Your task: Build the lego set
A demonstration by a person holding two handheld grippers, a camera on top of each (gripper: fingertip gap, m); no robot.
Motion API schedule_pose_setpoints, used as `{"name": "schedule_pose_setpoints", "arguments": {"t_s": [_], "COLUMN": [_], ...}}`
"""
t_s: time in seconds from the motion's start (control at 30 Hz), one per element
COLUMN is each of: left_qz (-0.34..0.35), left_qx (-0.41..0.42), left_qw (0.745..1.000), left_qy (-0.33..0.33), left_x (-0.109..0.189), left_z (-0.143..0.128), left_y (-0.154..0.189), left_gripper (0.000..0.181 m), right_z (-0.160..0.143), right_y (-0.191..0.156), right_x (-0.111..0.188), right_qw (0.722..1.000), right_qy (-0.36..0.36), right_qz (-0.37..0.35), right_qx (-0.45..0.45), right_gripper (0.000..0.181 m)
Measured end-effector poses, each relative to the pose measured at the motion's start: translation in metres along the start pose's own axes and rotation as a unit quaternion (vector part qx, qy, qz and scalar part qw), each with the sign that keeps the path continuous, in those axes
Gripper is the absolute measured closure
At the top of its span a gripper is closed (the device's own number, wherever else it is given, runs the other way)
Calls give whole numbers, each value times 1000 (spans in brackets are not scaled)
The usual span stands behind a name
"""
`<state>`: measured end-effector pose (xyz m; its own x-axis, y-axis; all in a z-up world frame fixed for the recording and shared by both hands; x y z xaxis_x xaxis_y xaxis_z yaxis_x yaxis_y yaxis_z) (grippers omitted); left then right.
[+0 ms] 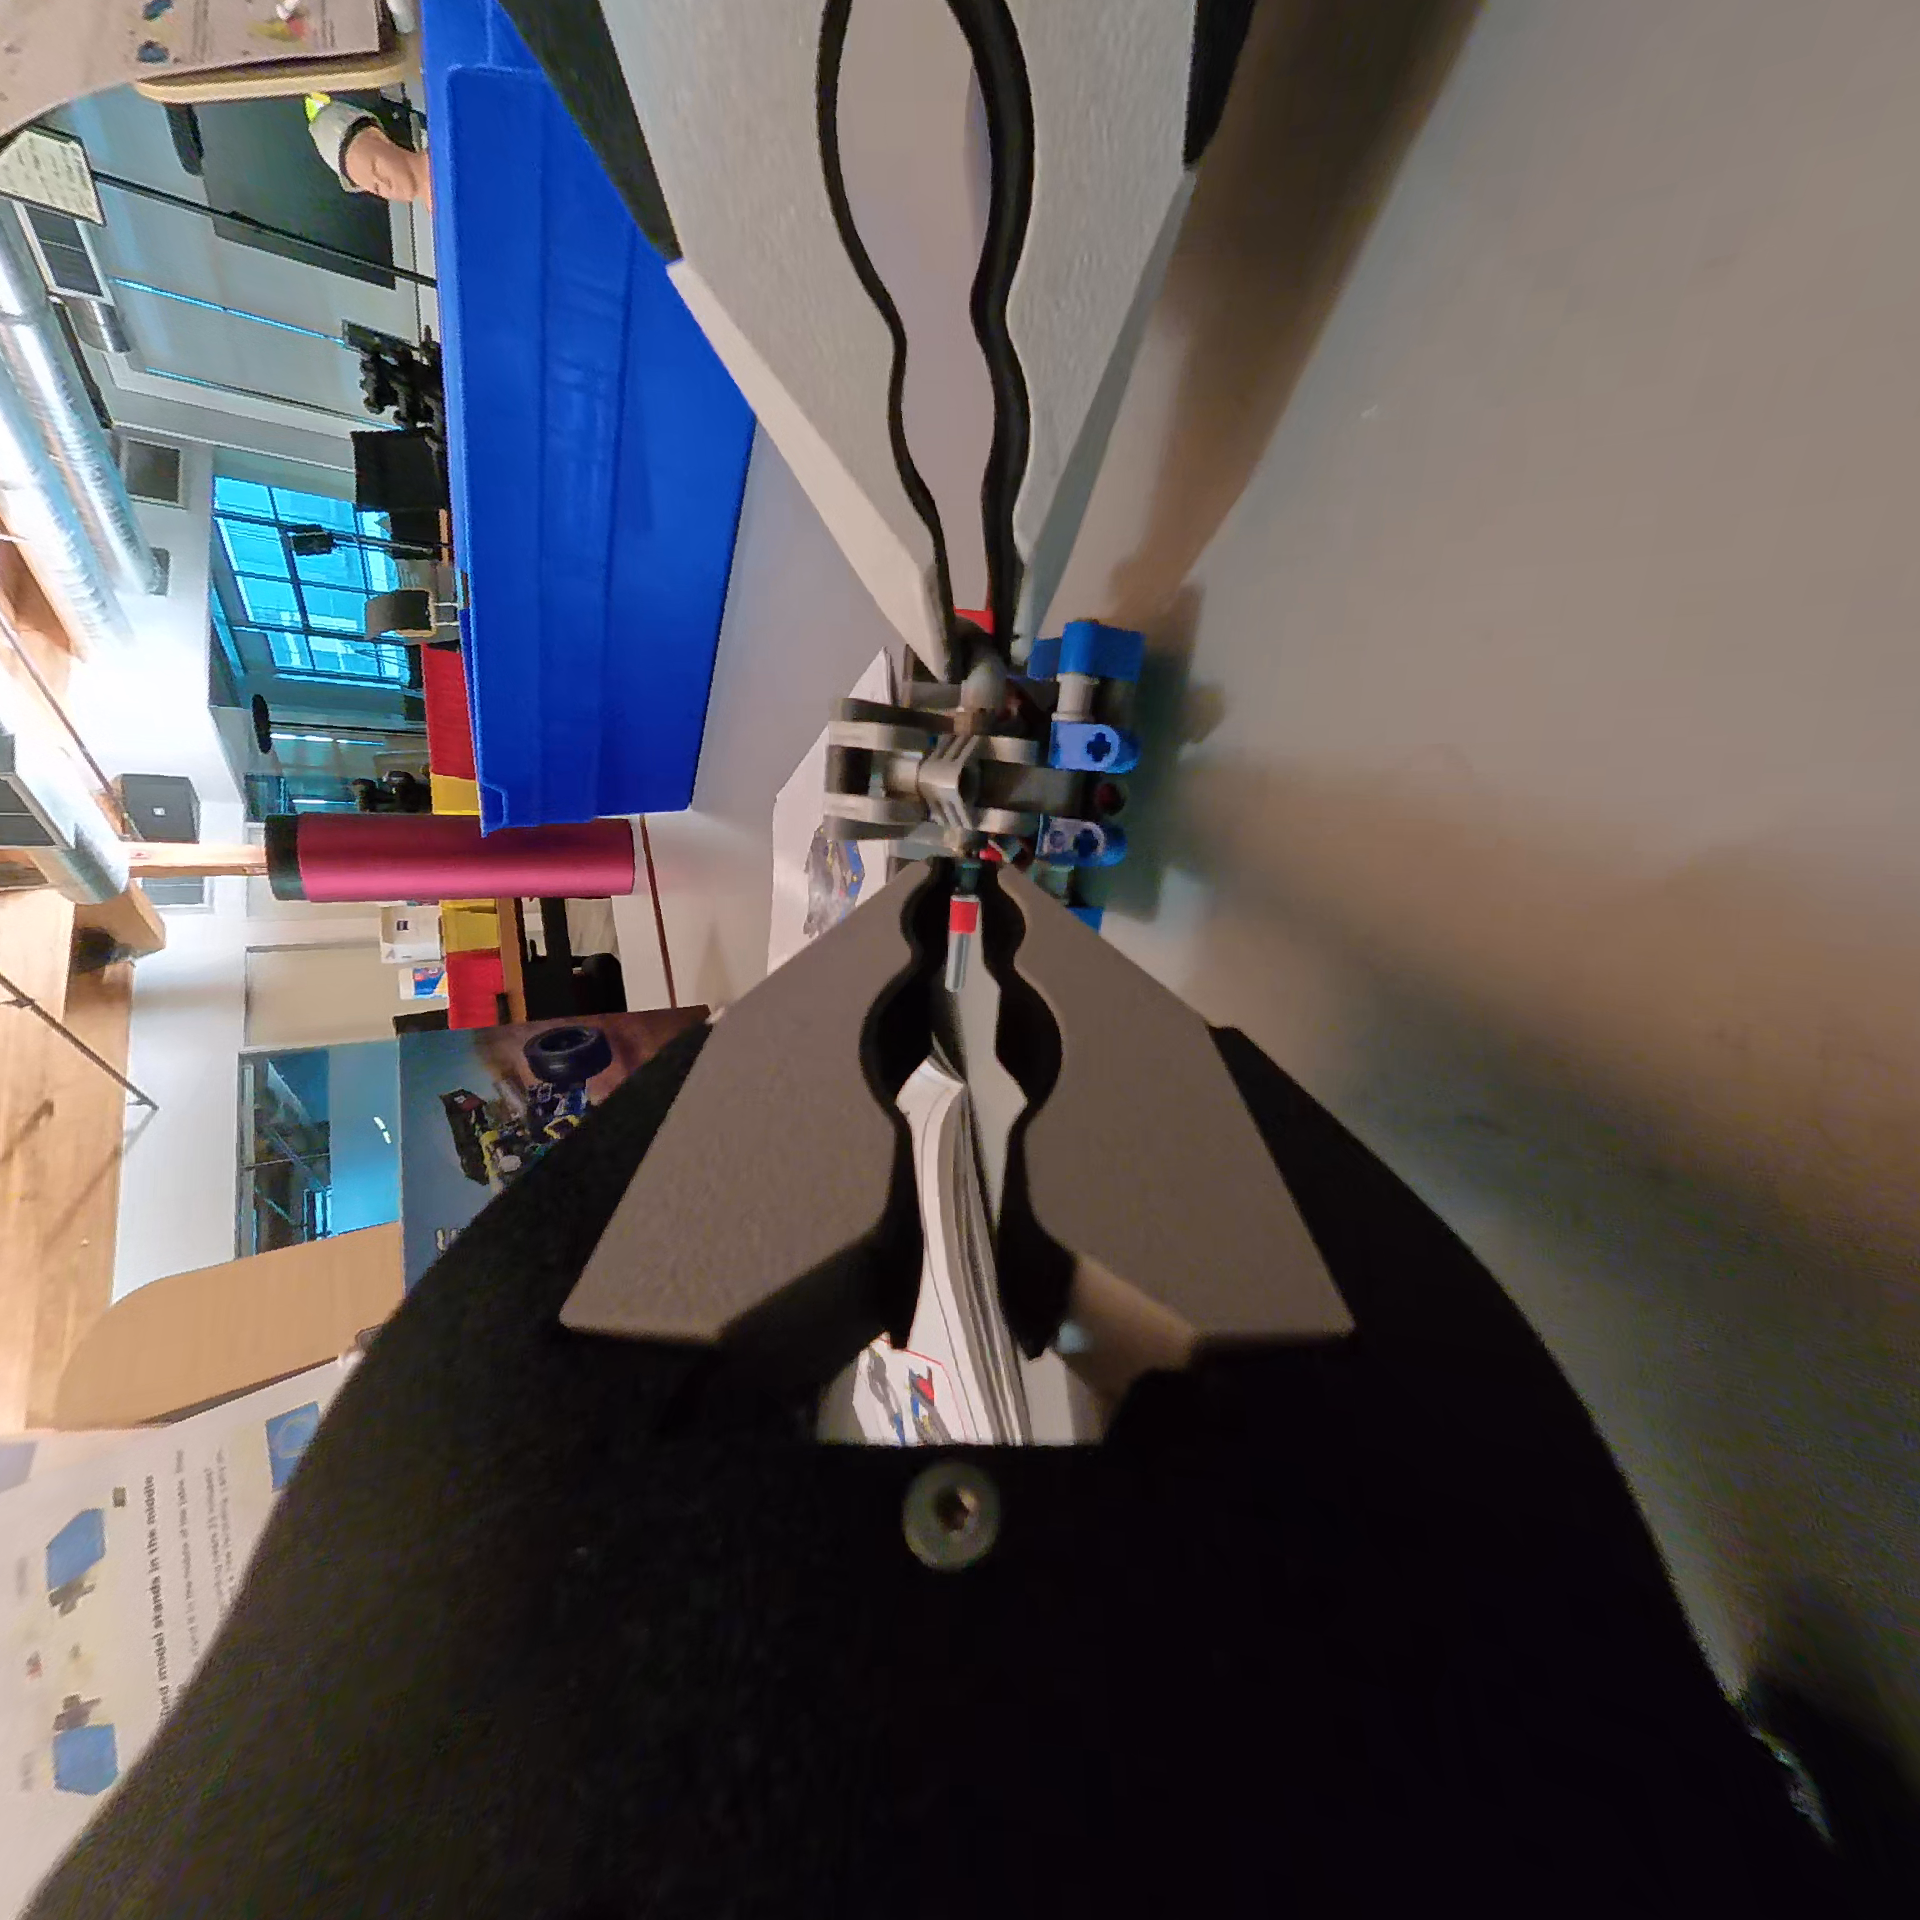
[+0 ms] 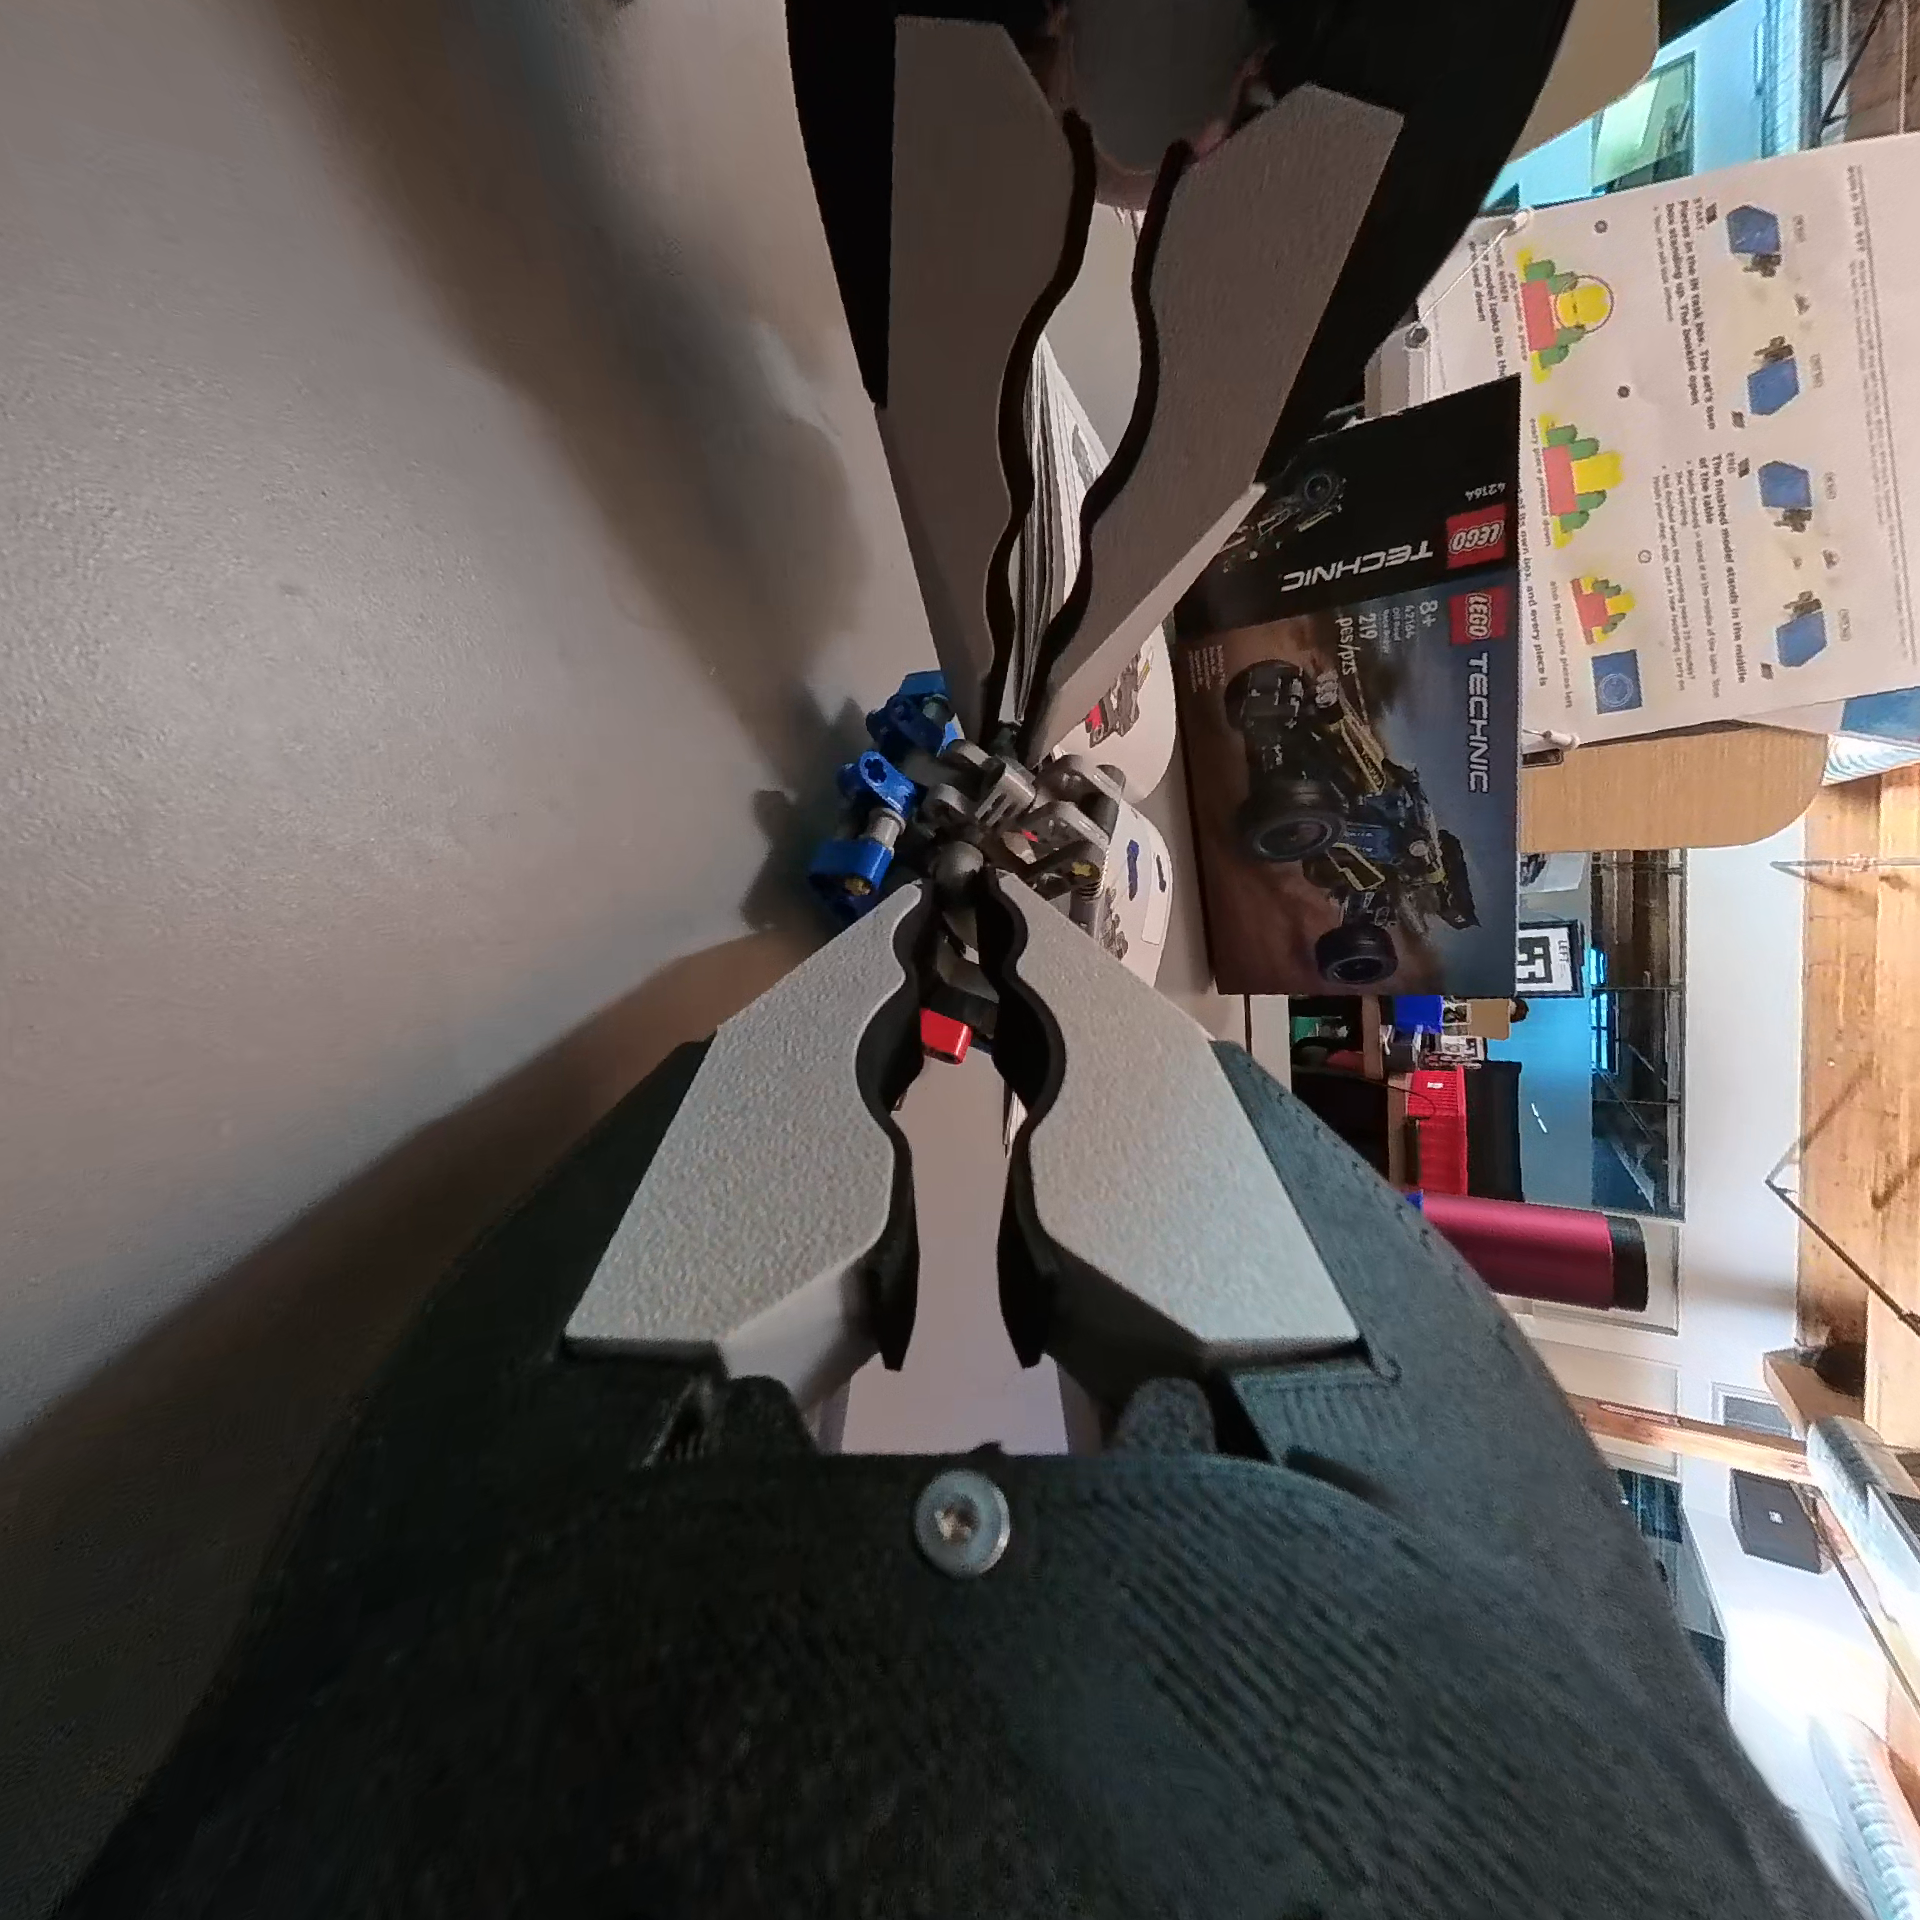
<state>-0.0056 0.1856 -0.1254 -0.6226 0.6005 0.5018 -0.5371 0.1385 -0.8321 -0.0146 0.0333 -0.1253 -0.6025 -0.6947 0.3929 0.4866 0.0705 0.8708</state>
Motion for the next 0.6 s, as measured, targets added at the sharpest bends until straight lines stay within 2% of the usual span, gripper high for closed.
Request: {"name": "schedule_pose_setpoints", "arguments": {"t_s": [0.6], "left_qz": [2], "left_qx": [12], "left_qw": [1000], "left_qy": [5], "left_x": [4], "left_z": [-3], "left_y": [1], "left_gripper": [178], "right_z": [-3], "right_y": [1], "right_x": [2], "right_qw": [999], "right_qy": [31], "right_qz": [2], "right_qx": [-42], "right_gripper": [176]}}
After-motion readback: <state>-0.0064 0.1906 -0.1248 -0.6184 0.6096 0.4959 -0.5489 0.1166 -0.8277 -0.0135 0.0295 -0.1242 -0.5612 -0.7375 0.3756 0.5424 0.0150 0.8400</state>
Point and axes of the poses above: each gripper's, where its closed fingertips meet, x back along the fingers, z out of its top, y = z × x across the jaws, the point moved 10 cm from there along x, back along the fingers, and after that the axes turned 2 degrees about -z, right-handed, at the moved point
